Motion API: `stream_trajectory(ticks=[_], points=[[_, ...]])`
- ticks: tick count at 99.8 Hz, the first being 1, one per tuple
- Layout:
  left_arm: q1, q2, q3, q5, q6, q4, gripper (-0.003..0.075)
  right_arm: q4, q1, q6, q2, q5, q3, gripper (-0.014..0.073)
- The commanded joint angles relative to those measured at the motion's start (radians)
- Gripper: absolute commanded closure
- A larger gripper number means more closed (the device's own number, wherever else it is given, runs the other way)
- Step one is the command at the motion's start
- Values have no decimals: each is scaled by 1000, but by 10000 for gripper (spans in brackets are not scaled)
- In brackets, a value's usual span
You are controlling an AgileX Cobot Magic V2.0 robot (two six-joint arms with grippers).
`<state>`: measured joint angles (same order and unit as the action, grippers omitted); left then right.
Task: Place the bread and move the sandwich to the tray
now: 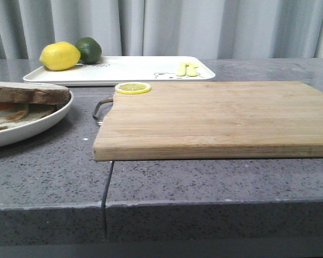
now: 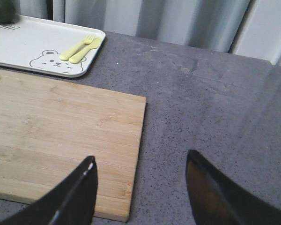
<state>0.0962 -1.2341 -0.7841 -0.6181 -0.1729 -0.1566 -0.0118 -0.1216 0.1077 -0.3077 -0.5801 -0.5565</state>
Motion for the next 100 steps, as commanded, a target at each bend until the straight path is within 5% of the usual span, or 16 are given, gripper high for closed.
stream_trajectory(ticks=[1, 67, 100], points=[[1, 0, -33, 58, -10, -20, 204, 12, 6, 0, -9, 76, -24, 169], [1, -60, -33, 60, -10, -24, 215, 12, 6, 0, -9, 84, -24, 169], [1, -60, -33, 66, -10, -108, 469, 12, 6, 0, -9, 87, -24, 169]])
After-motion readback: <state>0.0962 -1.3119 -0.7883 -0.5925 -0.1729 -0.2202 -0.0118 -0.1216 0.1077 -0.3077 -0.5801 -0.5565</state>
